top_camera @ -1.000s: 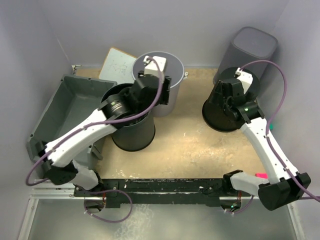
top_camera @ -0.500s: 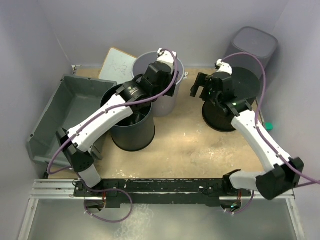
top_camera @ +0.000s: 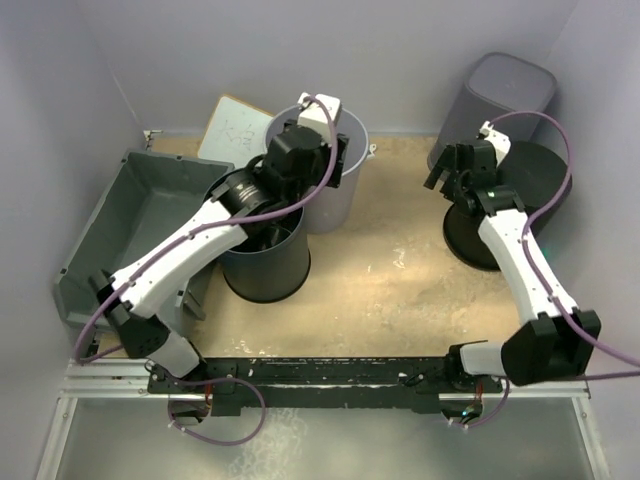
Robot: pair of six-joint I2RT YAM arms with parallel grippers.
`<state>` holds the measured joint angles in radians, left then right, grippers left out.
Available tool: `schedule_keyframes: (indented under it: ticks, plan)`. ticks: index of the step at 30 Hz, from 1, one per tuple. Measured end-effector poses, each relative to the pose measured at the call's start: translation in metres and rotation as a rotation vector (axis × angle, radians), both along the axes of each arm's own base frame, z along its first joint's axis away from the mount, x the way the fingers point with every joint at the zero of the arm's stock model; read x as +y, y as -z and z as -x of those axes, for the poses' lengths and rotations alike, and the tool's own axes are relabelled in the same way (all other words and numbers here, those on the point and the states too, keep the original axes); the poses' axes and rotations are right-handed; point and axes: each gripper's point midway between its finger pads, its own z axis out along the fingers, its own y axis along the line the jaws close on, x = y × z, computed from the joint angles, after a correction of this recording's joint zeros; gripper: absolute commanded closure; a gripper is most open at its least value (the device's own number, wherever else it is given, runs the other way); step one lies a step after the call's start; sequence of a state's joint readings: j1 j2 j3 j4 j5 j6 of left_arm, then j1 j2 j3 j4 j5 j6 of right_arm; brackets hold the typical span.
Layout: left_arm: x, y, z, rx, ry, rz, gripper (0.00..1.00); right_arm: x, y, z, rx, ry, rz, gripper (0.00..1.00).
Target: Turn the large container upside down
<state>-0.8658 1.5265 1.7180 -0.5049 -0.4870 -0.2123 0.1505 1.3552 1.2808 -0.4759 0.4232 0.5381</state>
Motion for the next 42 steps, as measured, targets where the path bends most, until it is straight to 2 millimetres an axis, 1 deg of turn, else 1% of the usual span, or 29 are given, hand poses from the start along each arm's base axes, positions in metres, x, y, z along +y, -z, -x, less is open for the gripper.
schedule_keyframes:
  ticks: [1,3,6,8,11,14,18,20,22,24,28,34,36,38,40,42]
  plan:
    - [-0.005,-0.001,-0.004,-0.001,0.002,-0.003,0.37,0.002,-0.004,0.004,-0.011,-0.013,-0.007,0.00]
    - [-0.018,0.004,-0.014,0.010,0.014,-0.024,0.36,0.015,-0.013,0.015,-0.044,-0.088,-0.047,0.00]
    - [-0.033,0.030,-0.022,0.061,0.037,-0.088,0.36,0.035,-0.029,0.038,-0.104,-0.207,-0.110,0.00]
    - [-0.040,0.049,-0.027,0.098,0.055,-0.140,0.36,0.045,-0.037,0.059,-0.145,-0.275,-0.144,0.00]
    - [-0.054,0.069,-0.032,0.144,0.087,-0.190,0.36,0.050,-0.045,0.079,-0.179,-0.329,-0.163,0.00]
    - [-0.064,0.087,-0.036,0.184,0.119,-0.232,0.41,0.052,-0.049,0.095,-0.193,-0.360,-0.162,0.00]
    - [-0.071,0.104,-0.037,0.222,0.148,-0.271,0.57,0.050,-0.042,0.117,-0.179,-0.377,-0.157,0.00]
    - [-0.075,0.109,-0.038,0.231,0.164,-0.277,0.69,0.048,-0.041,0.125,-0.172,-0.377,-0.157,0.00]
    - [-0.078,0.109,-0.038,0.233,0.181,-0.277,0.79,0.047,-0.041,0.132,-0.171,-0.376,-0.157,0.00]
    - [-0.084,0.108,-0.036,0.236,0.214,-0.269,0.86,0.045,-0.042,0.138,-0.174,-0.374,-0.156,0.00]
    - [-0.102,0.103,-0.032,0.240,0.293,-0.223,1.00,0.042,-0.043,0.149,-0.168,-0.365,-0.151,0.00]
    - [-0.134,0.093,-0.006,0.262,0.392,-0.153,1.00,0.028,-0.058,0.160,-0.201,-0.314,-0.110,0.00]
    - [-0.151,0.085,0.012,0.252,0.432,-0.133,1.00,0.022,-0.065,0.164,-0.222,-0.299,-0.088,0.00]
    - [-0.171,0.076,0.036,0.251,0.486,-0.094,1.00,0.018,-0.073,0.168,-0.246,-0.292,-0.072,0.00]
    - [-0.186,0.067,0.058,0.254,0.542,-0.042,1.00,0.017,-0.081,0.171,-0.272,-0.294,-0.062,0.00]
    - [-0.191,0.057,0.078,0.273,0.603,0.038,1.00,0.016,-0.088,0.174,-0.295,-0.299,-0.056,0.00]
